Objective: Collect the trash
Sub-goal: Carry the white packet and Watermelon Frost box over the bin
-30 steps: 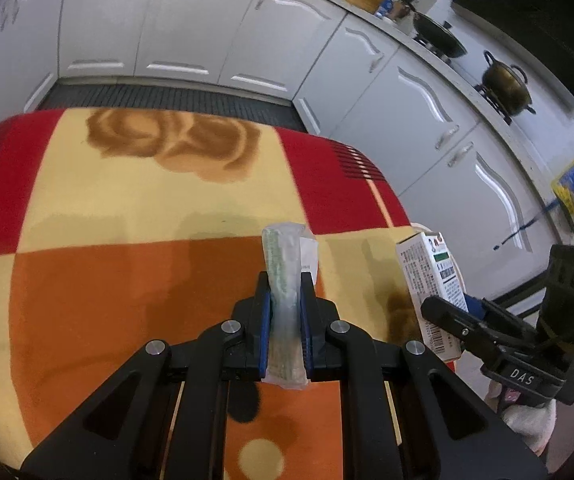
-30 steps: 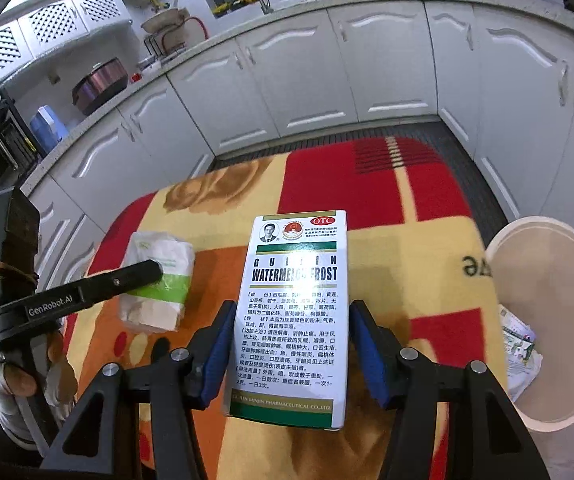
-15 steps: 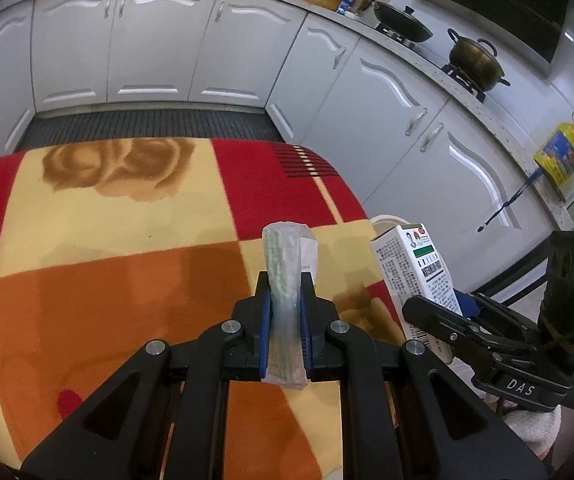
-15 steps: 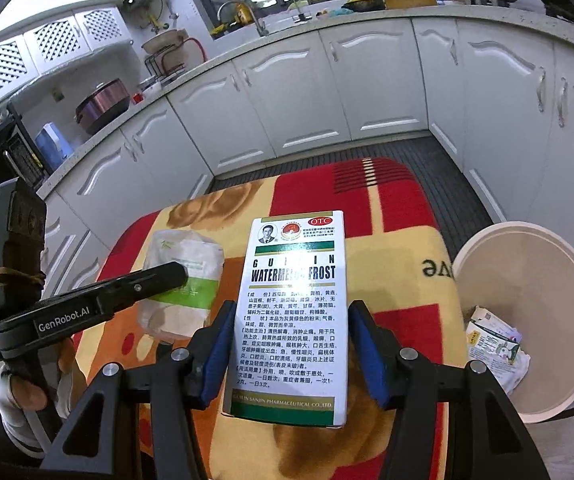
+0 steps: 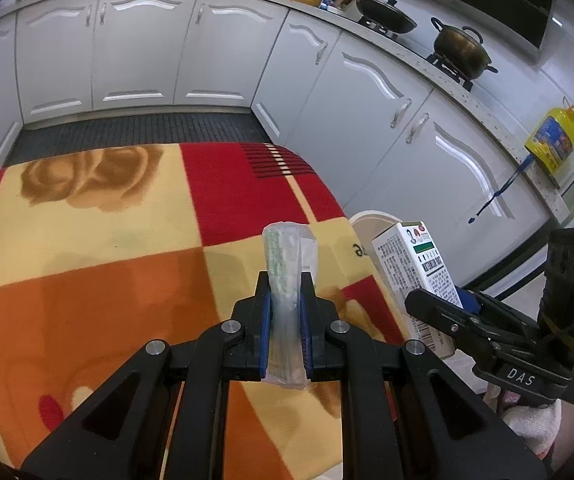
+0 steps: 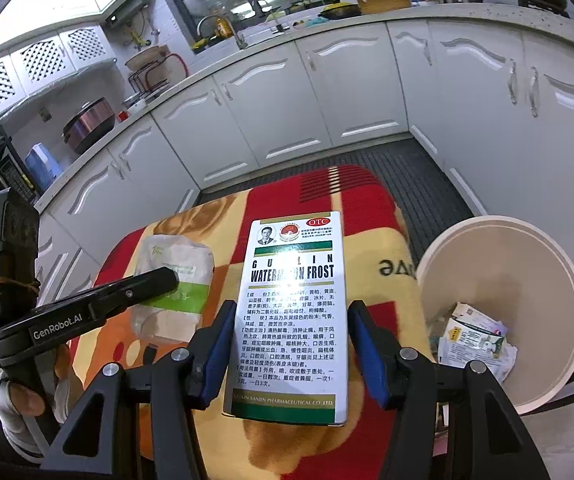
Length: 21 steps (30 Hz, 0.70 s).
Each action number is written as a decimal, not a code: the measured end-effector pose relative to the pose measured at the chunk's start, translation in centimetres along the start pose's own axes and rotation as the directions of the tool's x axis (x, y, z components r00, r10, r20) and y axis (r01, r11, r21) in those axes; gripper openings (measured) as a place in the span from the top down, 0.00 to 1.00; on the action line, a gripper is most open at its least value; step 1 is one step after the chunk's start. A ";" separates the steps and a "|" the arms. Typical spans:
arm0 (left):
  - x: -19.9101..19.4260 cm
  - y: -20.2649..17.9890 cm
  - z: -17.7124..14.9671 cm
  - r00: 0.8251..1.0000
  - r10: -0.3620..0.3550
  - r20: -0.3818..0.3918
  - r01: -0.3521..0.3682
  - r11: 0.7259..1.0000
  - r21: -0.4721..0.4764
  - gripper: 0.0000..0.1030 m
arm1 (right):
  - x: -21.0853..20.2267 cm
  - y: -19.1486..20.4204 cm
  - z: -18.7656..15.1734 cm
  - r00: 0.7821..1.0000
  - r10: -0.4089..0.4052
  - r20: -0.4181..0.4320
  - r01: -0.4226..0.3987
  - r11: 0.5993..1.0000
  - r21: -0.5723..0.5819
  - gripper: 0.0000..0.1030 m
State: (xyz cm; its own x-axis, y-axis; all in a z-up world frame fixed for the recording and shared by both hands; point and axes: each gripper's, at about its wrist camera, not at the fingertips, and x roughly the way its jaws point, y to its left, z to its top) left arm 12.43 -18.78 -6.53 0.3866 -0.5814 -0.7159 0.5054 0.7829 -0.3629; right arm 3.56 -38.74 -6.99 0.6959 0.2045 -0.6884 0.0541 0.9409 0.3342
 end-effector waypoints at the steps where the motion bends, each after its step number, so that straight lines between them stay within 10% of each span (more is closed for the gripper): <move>1: 0.1 -0.1 0.1 1.000 -0.002 -0.002 0.002 1.000 0.002 0.90 | -0.2 -0.1 0.0 1.000 -0.002 0.002 0.002 1.000 0.003 0.47; 21: 4.9 -5.8 1.0 0.991 -0.112 -0.079 0.116 0.992 0.047 0.90 | -3.0 -6.2 -0.7 0.995 -0.090 0.041 0.083 0.988 0.133 0.47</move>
State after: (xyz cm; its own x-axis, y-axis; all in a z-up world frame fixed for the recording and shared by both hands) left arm 12.15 -26.41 -7.31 0.2654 -0.6457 -0.7160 0.5821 0.6993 -0.4149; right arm 0.66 -45.00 -7.49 0.7167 0.1083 -0.6889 0.2068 0.9104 0.3583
